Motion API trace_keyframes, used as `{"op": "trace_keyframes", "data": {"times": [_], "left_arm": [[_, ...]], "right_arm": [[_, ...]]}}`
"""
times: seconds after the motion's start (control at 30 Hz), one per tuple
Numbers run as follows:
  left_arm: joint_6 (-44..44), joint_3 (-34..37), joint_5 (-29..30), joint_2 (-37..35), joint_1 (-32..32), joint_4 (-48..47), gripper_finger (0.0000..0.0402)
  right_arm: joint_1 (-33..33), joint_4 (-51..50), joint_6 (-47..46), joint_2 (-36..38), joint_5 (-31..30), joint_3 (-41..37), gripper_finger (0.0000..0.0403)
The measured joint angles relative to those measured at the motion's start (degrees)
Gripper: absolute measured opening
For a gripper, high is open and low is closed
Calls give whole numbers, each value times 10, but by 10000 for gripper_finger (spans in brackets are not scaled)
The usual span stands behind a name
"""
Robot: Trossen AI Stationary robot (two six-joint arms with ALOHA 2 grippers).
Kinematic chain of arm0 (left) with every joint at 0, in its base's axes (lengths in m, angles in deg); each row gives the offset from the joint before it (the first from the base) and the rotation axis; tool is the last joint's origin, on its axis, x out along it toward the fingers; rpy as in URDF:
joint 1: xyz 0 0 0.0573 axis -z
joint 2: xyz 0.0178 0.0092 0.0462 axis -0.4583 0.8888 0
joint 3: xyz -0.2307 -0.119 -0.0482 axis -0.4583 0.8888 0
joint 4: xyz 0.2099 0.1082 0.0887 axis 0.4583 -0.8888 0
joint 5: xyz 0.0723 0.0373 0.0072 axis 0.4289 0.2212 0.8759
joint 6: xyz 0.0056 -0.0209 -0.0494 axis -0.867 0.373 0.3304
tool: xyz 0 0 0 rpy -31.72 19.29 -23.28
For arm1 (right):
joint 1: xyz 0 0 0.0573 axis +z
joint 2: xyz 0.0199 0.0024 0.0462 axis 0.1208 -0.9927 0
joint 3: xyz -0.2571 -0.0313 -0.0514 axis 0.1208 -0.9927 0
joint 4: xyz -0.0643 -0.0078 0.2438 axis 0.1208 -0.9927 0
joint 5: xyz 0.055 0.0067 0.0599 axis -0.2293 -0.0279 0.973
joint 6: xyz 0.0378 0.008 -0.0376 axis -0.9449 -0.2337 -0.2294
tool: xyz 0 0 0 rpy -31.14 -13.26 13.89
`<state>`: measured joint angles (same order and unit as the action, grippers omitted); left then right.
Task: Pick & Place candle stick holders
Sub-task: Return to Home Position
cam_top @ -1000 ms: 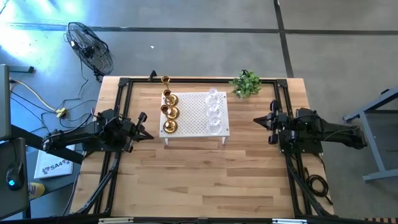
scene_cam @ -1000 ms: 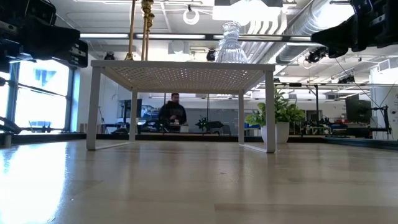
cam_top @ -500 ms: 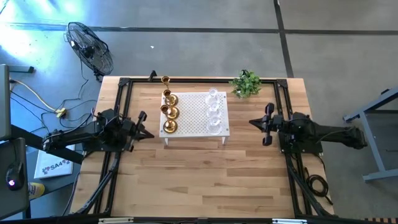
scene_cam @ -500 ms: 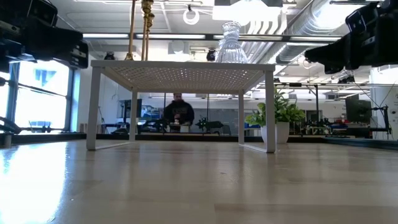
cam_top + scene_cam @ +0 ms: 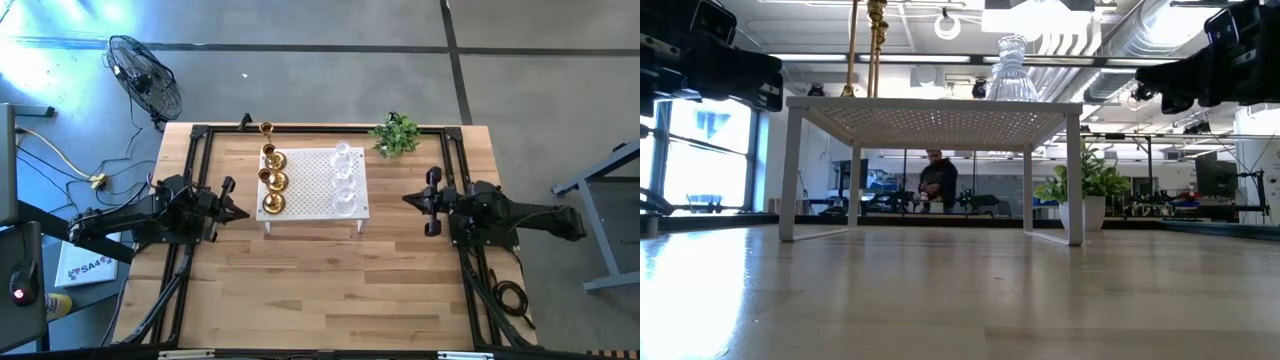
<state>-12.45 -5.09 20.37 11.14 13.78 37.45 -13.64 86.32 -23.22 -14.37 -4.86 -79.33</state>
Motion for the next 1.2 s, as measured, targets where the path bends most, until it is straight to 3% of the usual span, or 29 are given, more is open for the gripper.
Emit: {"op": "trace_keyframes", "data": {"times": [0.13,0.47,0.73,0.93,1.2], "left_arm": [[-1,0,5,0,0,0,0],[-1,0,21,0,0,-1,0],[-1,0,48,0,0,-3,0],[28,0,99,0,0,-9,0],[122,0,212,0,0,-25,0]], "right_arm": [[0,-16,0,31,16,0,0],[0,-36,1,29,14,1,0],[0,-41,8,28,-54,1,0],[0,-66,12,28,-90,3,0],[0,-67,1,27,-108,3,0]]}}
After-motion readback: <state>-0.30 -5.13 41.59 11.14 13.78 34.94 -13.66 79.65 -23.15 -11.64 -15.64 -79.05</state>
